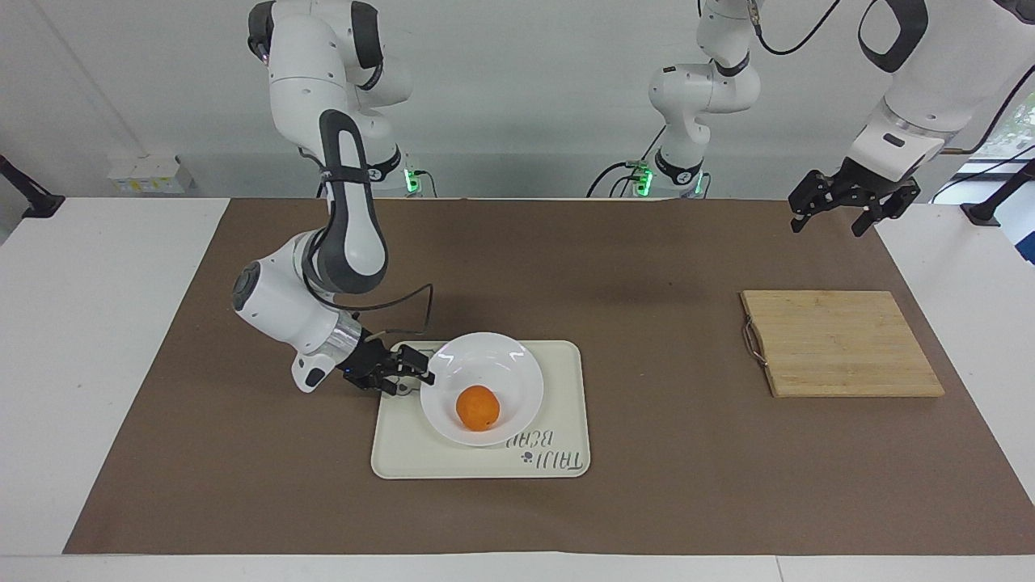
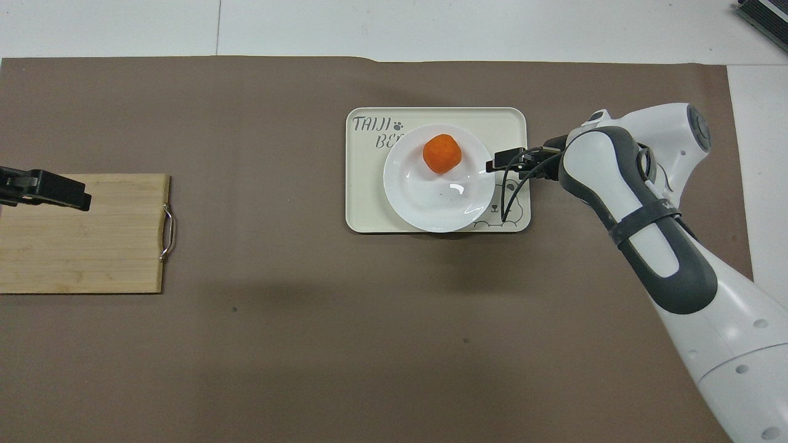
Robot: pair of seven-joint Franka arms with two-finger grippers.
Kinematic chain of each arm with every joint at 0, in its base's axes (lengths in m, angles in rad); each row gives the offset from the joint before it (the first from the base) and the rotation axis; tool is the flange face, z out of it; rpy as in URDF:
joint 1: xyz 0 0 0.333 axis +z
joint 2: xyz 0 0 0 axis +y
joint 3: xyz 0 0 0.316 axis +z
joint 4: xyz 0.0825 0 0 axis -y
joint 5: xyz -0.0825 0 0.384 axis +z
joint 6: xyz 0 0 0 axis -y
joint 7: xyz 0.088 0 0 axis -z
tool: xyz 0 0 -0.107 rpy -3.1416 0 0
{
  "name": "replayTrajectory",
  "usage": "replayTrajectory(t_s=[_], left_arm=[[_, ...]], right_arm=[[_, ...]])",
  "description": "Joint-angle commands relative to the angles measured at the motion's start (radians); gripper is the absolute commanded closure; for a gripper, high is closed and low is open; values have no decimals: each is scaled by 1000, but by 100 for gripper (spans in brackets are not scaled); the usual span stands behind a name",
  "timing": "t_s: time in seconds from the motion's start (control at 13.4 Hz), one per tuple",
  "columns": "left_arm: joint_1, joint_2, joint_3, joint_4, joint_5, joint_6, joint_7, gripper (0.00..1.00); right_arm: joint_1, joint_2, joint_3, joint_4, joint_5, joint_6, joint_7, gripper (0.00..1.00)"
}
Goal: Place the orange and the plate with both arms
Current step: 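Open the right gripper and pull it back from the plate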
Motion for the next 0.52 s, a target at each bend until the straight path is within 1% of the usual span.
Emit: replayTrajectory(t_s=[0.0, 0.15, 0.22, 0.45], left_arm=[[11, -22, -8, -23, 8, -4, 4, 0], [11, -22, -8, -23, 8, -4, 4, 0], [11, -22, -6, -23, 8, -4, 4, 0], [11, -22, -8, -23, 8, -4, 4, 0]], right_arm=[[0, -91, -7, -12, -190, -6, 76, 0], [-5, -165, -4, -13, -388, -37, 107, 0], [-9, -196, -4, -12, -448, -63, 119, 0], [-21, -266, -7, -12, -568, -101, 130, 0]])
